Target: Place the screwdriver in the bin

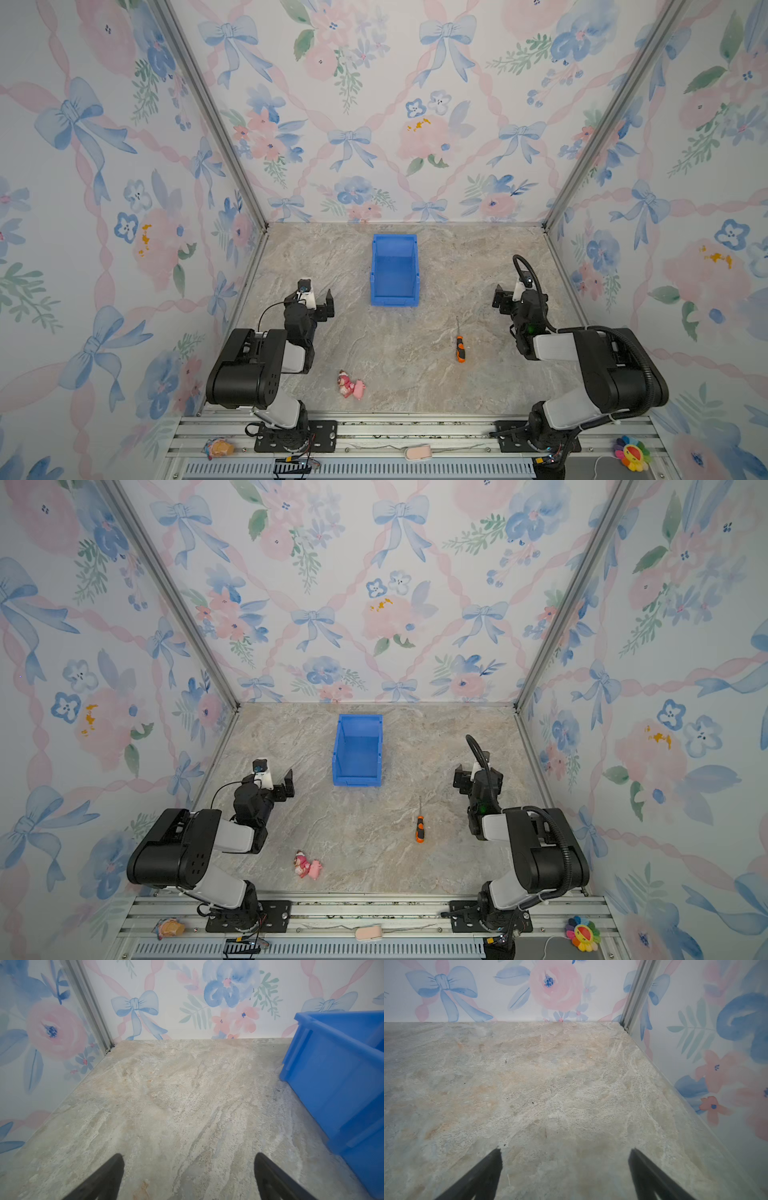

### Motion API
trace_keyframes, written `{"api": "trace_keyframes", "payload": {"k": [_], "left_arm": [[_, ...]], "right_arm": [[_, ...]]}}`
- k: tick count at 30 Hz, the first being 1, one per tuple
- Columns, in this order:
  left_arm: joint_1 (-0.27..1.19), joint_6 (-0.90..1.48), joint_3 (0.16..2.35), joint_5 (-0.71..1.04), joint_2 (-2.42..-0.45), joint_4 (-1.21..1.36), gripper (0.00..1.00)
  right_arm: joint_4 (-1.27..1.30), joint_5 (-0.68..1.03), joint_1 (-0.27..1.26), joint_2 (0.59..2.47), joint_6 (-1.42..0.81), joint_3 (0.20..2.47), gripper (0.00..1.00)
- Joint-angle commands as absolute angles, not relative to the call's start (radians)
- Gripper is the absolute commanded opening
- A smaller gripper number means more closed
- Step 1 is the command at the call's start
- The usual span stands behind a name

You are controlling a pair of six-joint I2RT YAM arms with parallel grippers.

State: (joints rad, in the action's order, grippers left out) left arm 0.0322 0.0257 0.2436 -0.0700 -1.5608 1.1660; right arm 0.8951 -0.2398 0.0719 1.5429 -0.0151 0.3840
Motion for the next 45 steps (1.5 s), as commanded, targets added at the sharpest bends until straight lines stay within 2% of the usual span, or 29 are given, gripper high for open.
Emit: {"api": "trace_keyframes", "payload": {"k": [1,37,41,45], "left_arm": [[0.035,0.013,0.25,-0.074,-1.562,1.187,0.98],[0.035,0.016,0.247,-0.08,-1.555,1.187,0.98],[0.037,0.014,0.24,-0.08,-1.494,1.155,0.98],[0.035,0.052,0.292,-0.093,-1.384,0.933,0.98]], "right_arm": [[0.924,-0.236,0.064,1.549,-0.025,0.383,0.97],[0.932,-0.244,0.072,1.541,-0.019,0.377,0.97],[0.82,-0.271,0.088,1.463,-0.004,0.403,0.97],[0.62,-0.295,0.118,1.353,-0.01,0.443,0.97]]}}
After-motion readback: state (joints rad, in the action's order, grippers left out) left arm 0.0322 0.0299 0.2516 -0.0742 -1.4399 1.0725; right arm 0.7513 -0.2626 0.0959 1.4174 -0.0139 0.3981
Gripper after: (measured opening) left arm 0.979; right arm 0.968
